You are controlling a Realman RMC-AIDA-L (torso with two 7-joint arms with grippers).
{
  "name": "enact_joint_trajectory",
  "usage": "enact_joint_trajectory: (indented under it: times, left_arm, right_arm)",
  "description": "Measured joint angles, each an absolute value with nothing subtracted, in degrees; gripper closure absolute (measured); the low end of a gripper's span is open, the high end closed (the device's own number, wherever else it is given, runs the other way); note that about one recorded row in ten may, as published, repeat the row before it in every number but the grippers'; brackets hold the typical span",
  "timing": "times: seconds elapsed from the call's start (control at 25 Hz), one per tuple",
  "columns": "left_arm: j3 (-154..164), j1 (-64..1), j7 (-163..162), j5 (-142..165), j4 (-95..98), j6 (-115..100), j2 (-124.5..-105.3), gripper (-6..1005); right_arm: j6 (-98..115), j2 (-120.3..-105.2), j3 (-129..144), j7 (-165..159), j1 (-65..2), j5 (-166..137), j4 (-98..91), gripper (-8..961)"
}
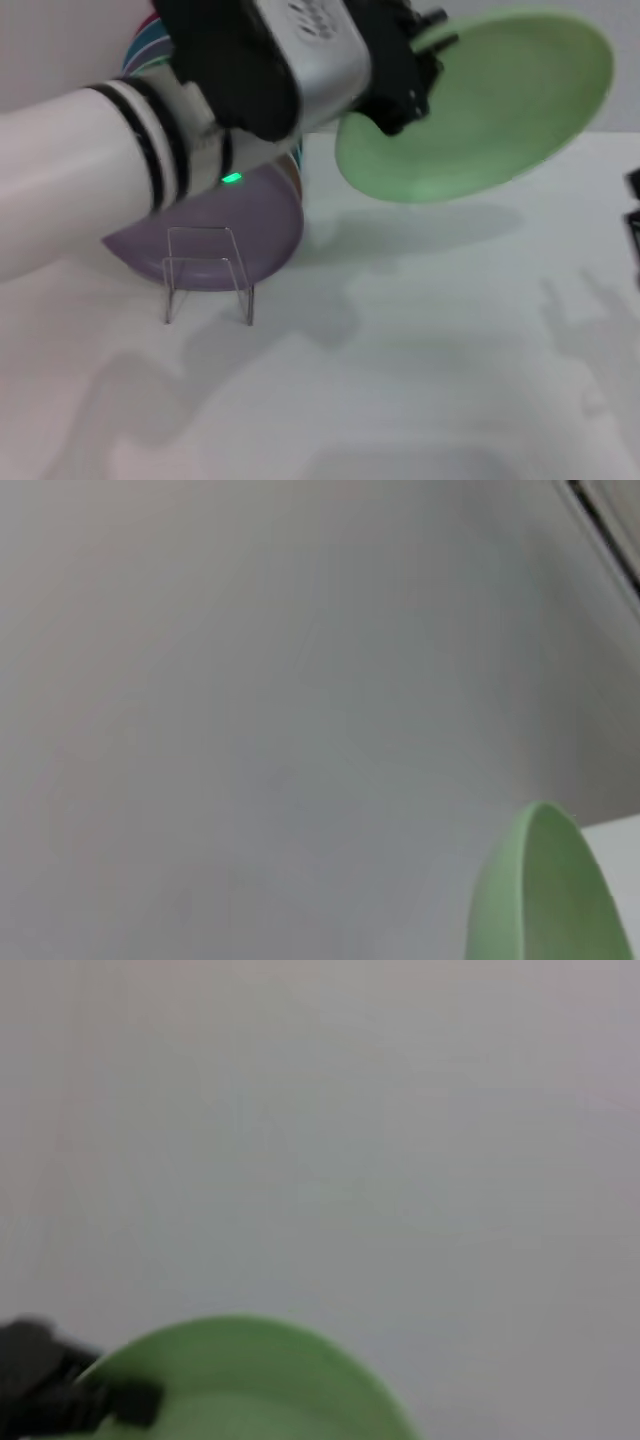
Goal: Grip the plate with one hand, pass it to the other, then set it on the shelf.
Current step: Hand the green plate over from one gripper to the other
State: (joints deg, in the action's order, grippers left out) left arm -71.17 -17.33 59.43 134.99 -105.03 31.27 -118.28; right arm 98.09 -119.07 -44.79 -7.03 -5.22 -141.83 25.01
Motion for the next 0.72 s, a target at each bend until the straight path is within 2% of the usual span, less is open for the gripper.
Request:
enact_joint_trajectory:
  times: [0.2, 0.28, 0.36, 0.48, 0.6, 0.72]
  left_arm:
    - [-70.76, -13.58, 62.06, 133.22, -106.35, 23.38, -117.89, 910]
    - [-69.02, -10.35, 72.87, 124.76, -107.93, 17.2, -117.58, 912]
    - [-67.26, -9.53, 77.32, 122.91, -108.09, 13.96, -117.43, 914]
    - [-56.07, -7.41, 90.11, 124.89, -106.83, -4.17, -116.86, 916]
    - [-52.08, -7.48, 90.3, 129.75, -105.08, -12.26, -116.5, 916]
    - [-45.91, -8.94, 81.65, 139.73, -98.74, -31.48, -114.88, 917]
  right_arm:
    - [104.34, -119.25, -47.63, -10.91, -2.39, -140.2, 22.11, 541]
    - [106.81, -119.27, -47.96, -14.19, -1.77, -136.82, 19.54, 498]
    - [107.19, -119.27, -47.97, -15.37, -1.87, -135.87, 18.68, 406]
    - [107.81, -119.26, -48.1, -18.71, -2.64, -134.46, 16.67, 269]
    - [107.83, -119.23, -48.08, -19.42, -2.92, -134.36, 16.33, 236]
    - [107.85, -119.2, -48.15, -19.78, -3.46, -134.33, 15.7, 236]
